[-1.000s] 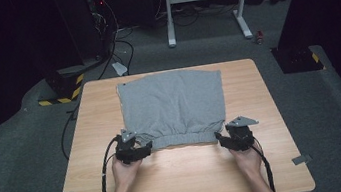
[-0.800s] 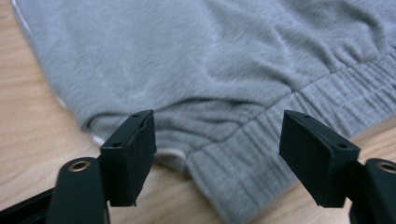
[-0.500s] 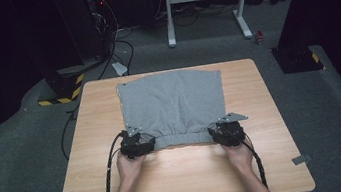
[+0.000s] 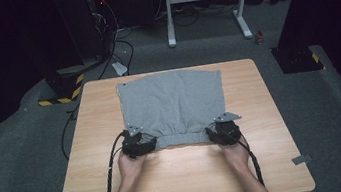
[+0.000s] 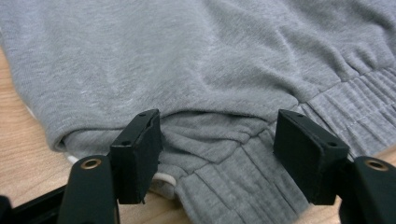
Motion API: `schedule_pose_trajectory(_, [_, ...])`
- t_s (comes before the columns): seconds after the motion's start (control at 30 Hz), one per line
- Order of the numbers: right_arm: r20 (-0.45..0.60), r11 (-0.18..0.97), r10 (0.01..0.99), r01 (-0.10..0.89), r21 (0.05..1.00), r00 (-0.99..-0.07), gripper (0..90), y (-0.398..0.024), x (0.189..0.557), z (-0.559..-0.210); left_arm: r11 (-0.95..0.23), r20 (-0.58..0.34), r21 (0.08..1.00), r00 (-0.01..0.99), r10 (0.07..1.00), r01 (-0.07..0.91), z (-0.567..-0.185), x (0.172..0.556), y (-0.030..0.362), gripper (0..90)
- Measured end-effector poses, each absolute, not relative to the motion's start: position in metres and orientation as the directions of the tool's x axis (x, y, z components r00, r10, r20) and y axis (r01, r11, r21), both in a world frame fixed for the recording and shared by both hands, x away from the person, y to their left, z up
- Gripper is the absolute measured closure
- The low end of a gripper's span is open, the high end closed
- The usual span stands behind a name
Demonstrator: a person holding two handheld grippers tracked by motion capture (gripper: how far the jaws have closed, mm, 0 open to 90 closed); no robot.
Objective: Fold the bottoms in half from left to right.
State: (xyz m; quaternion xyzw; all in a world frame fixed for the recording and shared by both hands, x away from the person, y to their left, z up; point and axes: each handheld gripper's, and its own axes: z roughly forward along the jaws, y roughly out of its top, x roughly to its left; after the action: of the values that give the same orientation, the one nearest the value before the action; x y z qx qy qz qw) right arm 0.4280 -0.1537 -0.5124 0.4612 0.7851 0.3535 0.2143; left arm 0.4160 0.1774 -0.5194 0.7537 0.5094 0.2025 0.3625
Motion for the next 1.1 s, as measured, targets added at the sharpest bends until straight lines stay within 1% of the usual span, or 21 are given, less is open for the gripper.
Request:
schedule_pose_trajectory(0.13, [0.015, 0.329, 0.868, 0.596, 0.733, -0.497, 44.5, -0.1527, 0.4318, -0.5168, -0.241, -0.030, 0.758, 0.401, 0.916, 0.606, -0.5213, 0.4157, 0.1742, 29.6])
schedule_pose_trajectory(0.3, [0.017, 0.334, 0.864, 0.599, 0.727, -0.503, 44.0, -0.1532, 0.4323, -0.5177, -0.232, -0.040, 0.752, 0.394, 0.918, 0.617, -0.5222, 0.4167, 0.1750, 29.5])
schedule_pose_trajectory(0.4, [-0.020, 0.365, 0.857, 0.579, 0.729, -0.515, 44.0, -0.1509, 0.4307, -0.5188, -0.220, -0.063, 0.744, 0.393, 0.917, 0.631, -0.5237, 0.4184, 0.1769, 29.2])
schedule_pose_trajectory(0.5, [-0.031, 0.373, 0.854, 0.569, 0.733, -0.519, 44.0, -0.1506, 0.4298, -0.5196, -0.227, -0.055, 0.745, 0.397, 0.916, 0.627, -0.5240, 0.4177, 0.1759, 29.3])
schedule_pose_trajectory(0.53, [-0.007, 0.357, 0.855, 0.579, 0.733, -0.518, 43.9, -0.1525, 0.4299, -0.5205, -0.238, -0.052, 0.746, 0.410, 0.911, 0.622, -0.5242, 0.4173, 0.1766, 30.2])
schedule_pose_trajectory(0.57, [-0.007, 0.357, 0.855, 0.579, 0.733, -0.518, 43.9, -0.1525, 0.4299, -0.5205, -0.238, -0.052, 0.746, 0.410, 0.911, 0.622, -0.5242, 0.4173, 0.1766, 30.4])
schedule_pose_trajectory(0.6, [0.023, 0.339, 0.853, 0.588, 0.734, -0.521, 43.5, -0.1554, 0.4307, -0.5215, -0.247, -0.048, 0.748, 0.422, 0.906, 0.616, -0.5245, 0.4168, 0.1777, 30.6])
schedule_pose_trajectory(0.7, [0.017, 0.349, 0.847, 0.579, 0.737, -0.532, 43.5, -0.1564, 0.4297, -0.5219, -0.251, -0.044, 0.749, 0.423, 0.905, 0.614, -0.5246, 0.4166, 0.1778, 30.7])
schedule_pose_trajectory(0.8, [0.022, 0.341, 0.852, 0.587, 0.734, -0.523, 43.5, -0.1558, 0.4288, -0.5218, -0.247, -0.043, 0.741, 0.412, 0.910, 0.624, -0.5237, 0.4156, 0.1763, 30.7])
schedule_pose_trajectory(1.1, [0.031, 0.340, 0.852, 0.596, 0.728, -0.523, 43.6, -0.1577, 0.4224, -0.5217, -0.258, -0.040, 0.746, 0.428, 0.903, 0.614, -0.5244, 0.4108, 0.1773, 31.4])
